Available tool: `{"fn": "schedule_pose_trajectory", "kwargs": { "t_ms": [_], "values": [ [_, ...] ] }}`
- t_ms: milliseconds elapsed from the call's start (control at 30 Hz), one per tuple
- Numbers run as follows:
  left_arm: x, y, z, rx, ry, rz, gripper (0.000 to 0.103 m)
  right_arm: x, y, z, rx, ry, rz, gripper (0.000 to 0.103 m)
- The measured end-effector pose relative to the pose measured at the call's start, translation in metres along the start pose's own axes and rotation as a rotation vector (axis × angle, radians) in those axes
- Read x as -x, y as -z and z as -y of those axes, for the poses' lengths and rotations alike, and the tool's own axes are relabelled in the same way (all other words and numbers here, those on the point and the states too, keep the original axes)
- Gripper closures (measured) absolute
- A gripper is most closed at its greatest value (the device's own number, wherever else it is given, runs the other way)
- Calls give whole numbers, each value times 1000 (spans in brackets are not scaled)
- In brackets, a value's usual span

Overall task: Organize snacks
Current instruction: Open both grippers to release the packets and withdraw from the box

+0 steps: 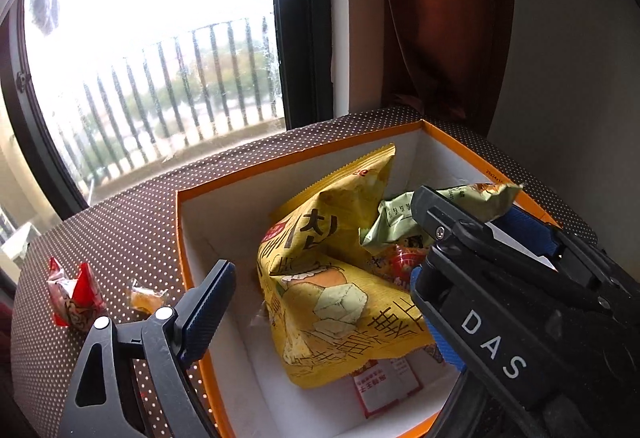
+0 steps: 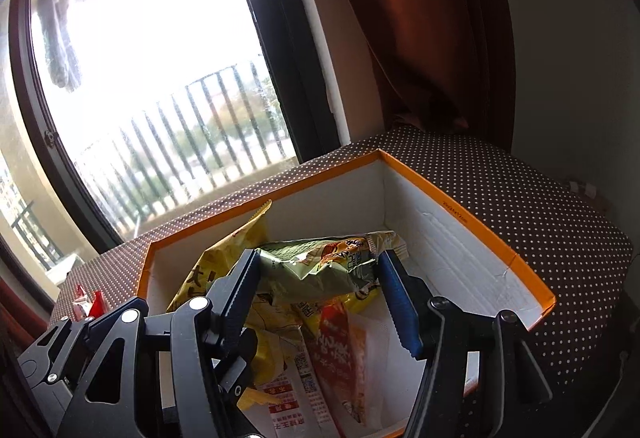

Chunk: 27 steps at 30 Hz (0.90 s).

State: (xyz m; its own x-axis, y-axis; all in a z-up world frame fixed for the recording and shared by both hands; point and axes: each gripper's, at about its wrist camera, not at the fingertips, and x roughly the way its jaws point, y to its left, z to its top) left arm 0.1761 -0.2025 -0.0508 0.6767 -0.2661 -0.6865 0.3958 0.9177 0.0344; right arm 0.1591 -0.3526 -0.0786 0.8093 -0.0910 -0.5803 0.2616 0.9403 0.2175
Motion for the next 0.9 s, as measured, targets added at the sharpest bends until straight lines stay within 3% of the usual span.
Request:
{"fn": "schedule_pose_trajectory", "kwargs": {
  "t_ms": [100, 167, 267, 467, 900],
  "values": [
    [0, 4, -3, 5, 0, -9, 13, 1, 4, -3, 6, 4, -19, 34],
    [1, 7, 0, 8, 14, -17, 13, 4, 6, -5, 13, -1, -21, 19],
    [5, 10, -1, 17, 18, -17, 13, 12, 11, -8, 27, 3, -4, 8],
    [8, 18, -6, 32, 13, -10, 13, 23, 20, -10, 42, 16, -16, 2],
    [44, 41, -20, 60, 11, 42, 13, 59, 37, -26, 66, 34, -11, 0]
  ]
}}
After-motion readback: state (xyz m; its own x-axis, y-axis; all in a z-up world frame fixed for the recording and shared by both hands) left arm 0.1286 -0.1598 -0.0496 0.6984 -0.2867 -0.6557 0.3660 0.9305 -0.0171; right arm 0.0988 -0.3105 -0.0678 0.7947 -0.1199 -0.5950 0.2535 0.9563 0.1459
